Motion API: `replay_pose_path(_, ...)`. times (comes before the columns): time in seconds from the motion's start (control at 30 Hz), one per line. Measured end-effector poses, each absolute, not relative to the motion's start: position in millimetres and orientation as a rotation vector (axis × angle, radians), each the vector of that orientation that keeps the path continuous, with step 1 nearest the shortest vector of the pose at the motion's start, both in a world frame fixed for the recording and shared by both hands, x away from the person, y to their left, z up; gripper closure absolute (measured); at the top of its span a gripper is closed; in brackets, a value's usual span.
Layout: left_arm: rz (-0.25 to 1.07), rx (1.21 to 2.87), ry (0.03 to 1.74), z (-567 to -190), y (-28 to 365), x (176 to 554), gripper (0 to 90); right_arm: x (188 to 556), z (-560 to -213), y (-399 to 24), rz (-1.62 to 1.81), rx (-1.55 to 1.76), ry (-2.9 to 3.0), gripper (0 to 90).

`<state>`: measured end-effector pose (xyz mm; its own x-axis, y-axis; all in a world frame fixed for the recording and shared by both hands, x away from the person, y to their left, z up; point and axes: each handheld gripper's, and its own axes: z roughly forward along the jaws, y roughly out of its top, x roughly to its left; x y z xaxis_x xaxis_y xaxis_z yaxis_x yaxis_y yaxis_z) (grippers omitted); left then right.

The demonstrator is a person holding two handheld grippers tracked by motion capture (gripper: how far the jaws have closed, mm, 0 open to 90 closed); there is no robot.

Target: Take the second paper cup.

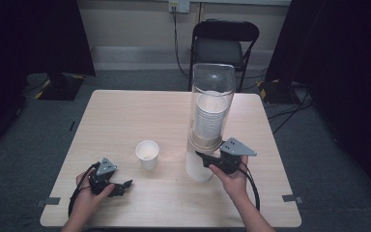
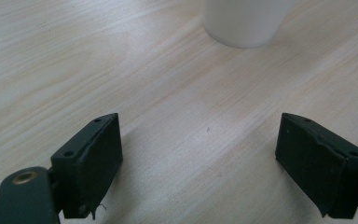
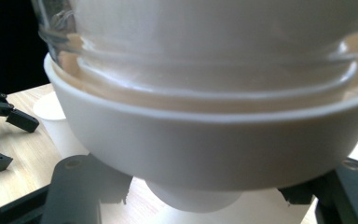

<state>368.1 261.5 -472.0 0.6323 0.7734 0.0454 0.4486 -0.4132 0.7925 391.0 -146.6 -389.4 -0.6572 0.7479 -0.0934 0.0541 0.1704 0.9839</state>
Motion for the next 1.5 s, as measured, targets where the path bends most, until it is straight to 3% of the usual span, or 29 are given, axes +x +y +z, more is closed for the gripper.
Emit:
replay_pose_path(1.13,0.531,2.069,0.956,-472,261,368,14.1,393,-400,-150,1.502,0.752,1.933,36.7)
replay_pose_path(1.2,0.531,2.069,0.955,-472,261,368,14.1,398,-415,-149,1.322,0.762,2.064,37.5)
replay_pose_path(1.27,0.534,2.071,0.951,-472,261,367,13.9,401,-457,-157,1.189,0.846,2.199,37.2)
replay_pose_path(1.33,0.523,2.071,0.945,-473,261,368,13.4,396,-448,-161,1.298,0.874,2.156,37.2)
replay_pose_path(1.5,0.528,2.074,0.946,-472,260,368,12.1,398,-432,-168,1.178,0.826,2.25,36.8)
